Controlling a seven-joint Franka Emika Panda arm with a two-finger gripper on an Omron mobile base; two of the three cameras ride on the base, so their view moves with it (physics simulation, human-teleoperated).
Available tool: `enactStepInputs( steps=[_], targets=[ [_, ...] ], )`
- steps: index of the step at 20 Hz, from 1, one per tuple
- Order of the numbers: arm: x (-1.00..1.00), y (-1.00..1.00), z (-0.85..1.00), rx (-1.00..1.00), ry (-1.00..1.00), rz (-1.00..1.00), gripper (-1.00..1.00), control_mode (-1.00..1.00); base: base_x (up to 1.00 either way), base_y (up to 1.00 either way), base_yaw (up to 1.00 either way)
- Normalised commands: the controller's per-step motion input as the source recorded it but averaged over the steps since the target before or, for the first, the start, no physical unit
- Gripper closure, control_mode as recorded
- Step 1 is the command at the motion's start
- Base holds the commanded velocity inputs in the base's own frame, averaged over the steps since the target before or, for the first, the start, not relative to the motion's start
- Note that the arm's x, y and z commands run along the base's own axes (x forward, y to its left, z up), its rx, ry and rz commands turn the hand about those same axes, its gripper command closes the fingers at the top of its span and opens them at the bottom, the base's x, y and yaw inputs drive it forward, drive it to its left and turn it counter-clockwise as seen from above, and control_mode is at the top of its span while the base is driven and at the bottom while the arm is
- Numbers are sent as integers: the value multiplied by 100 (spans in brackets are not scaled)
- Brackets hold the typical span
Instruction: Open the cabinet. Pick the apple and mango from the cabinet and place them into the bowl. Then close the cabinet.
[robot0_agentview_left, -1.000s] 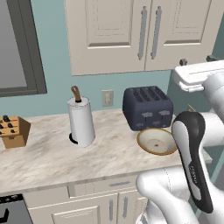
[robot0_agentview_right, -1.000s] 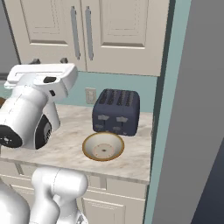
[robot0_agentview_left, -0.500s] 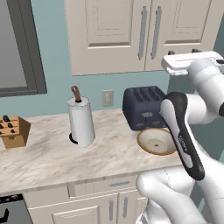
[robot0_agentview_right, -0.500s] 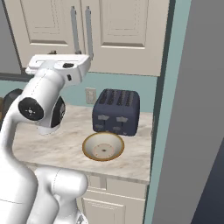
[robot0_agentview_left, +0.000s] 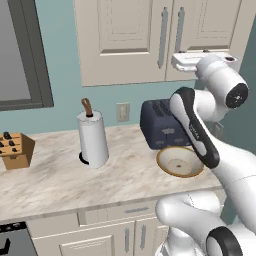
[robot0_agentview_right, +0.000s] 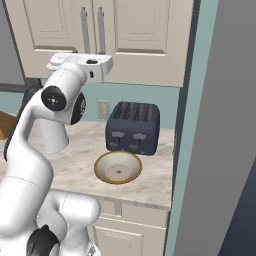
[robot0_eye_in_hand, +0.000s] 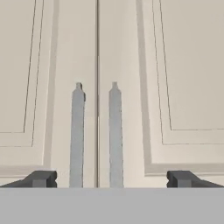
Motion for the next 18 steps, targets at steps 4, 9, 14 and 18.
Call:
enactStepInputs(
  steps=[4, 9, 14, 18],
  targets=[
    [91, 0, -3, 0, 10, 0, -100, -100, 0, 0, 0],
    [96, -7, -12, 0, 11, 0, -100, -100, 0, 0, 0],
    [100, -19, -36, 1, 12, 0, -100, -100, 0, 0, 0],
    [100, -23, -59, 4, 13, 0, -100, -100, 0, 0, 0]
  ],
)
